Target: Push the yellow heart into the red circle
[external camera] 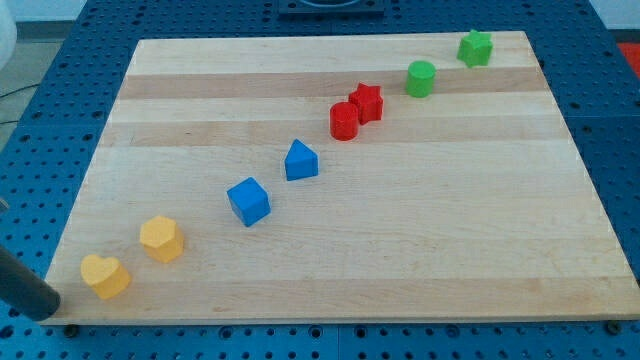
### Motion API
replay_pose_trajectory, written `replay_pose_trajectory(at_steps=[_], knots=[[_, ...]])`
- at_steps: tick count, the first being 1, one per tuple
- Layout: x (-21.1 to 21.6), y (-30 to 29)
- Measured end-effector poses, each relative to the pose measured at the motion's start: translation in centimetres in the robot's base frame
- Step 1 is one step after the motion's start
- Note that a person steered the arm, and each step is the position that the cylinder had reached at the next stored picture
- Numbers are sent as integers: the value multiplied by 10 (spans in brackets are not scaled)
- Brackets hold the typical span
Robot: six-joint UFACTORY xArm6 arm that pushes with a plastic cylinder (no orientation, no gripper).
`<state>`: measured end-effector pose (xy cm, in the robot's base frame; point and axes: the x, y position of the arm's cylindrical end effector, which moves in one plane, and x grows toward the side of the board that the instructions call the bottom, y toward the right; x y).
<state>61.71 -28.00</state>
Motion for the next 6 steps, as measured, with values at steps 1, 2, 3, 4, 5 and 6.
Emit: replay_pose_trajectory(at_steps=[1, 2, 3, 4, 5, 6], knots=[[-23, 26], [-25, 88], [-44, 135], [-75, 167], [-139, 155], [-171, 154]])
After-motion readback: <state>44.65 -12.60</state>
